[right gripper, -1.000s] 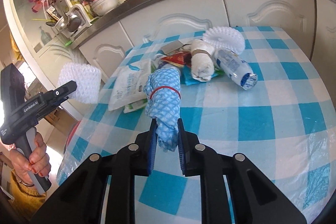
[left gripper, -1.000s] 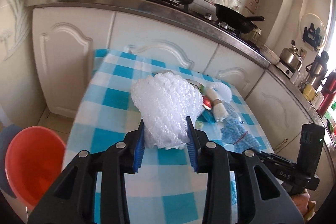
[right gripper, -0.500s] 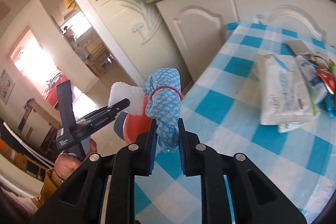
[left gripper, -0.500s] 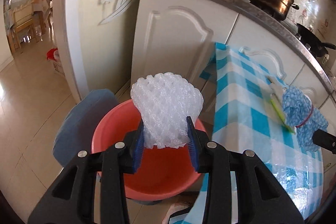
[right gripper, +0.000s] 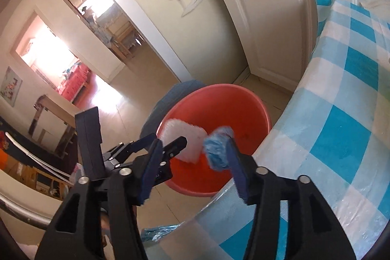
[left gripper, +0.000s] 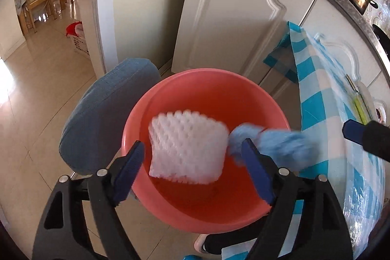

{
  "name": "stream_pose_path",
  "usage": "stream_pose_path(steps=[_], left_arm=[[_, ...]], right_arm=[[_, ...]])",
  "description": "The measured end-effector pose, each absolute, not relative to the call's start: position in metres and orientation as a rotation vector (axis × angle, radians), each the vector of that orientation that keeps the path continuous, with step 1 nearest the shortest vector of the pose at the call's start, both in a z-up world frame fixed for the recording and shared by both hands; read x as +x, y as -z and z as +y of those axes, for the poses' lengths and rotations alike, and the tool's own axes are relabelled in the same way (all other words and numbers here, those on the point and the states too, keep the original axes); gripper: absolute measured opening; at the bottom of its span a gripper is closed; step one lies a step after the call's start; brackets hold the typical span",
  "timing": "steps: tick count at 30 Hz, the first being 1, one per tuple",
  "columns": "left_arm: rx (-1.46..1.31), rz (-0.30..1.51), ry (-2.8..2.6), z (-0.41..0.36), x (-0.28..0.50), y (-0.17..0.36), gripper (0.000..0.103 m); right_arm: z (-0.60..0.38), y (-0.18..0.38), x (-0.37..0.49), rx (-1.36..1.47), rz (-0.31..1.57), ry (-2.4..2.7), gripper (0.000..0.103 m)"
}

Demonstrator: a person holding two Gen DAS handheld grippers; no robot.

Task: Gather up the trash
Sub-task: 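Carry both items over the red bucket and open both tools, then bring both open tools back over the table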

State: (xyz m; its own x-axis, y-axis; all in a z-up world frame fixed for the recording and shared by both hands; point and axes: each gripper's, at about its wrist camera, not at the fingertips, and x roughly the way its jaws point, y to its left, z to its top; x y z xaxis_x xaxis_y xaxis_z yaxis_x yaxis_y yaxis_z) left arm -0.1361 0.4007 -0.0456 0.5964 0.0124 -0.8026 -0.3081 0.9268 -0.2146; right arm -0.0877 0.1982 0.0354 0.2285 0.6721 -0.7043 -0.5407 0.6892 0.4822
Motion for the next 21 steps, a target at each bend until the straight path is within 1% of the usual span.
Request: stream_pose_path(steps=[1, 3, 6, 8, 10, 14, 18, 21], left_arm=[[-0.358, 0.918, -0.192, 0.403, -0.138, 0.045, 0.086], [-0.381, 0.915, -0.204, 0.406, -0.14, 0.043, 0.088], [-0.436, 0.829, -0.202, 0.408, -0.151, 0.028, 0.089], [-0.463, 0.778, -0.187, 0.404, -0.159, 0.014, 0.092], [-0.459, 0.746, -0.178, 0.397, -0.166, 0.0, 0.092], [-0.448, 0.681, -0.136, 0.374, -0.177, -0.03, 0.094], [-0.407, 0.695, -0.072, 0.336, -0.173, -0.052, 0.094], [-0.341, 0.719, -0.002, 0.3, -0.168, -0.065, 0.094]], right_arm=[[0.19, -0.038, -0.089, 0.175, 1.028, -0.828, 0.073], [0.17, -0.042, -0.089, 0.211, 1.0, -0.809, 0.075], [0.127, -0.053, -0.097, 0.308, 0.903, -0.801, 0.082], [0.095, -0.06, -0.103, 0.357, 0.846, -0.783, 0.083], [0.061, -0.065, -0.11, 0.402, 0.785, -0.76, 0.09], [0.0, -0.081, -0.12, 0.508, 0.648, -0.718, 0.09], [-0.075, -0.098, -0.123, 0.637, 0.499, -0.637, 0.092], [-0.123, -0.102, -0.123, 0.724, 0.446, -0.556, 0.092]])
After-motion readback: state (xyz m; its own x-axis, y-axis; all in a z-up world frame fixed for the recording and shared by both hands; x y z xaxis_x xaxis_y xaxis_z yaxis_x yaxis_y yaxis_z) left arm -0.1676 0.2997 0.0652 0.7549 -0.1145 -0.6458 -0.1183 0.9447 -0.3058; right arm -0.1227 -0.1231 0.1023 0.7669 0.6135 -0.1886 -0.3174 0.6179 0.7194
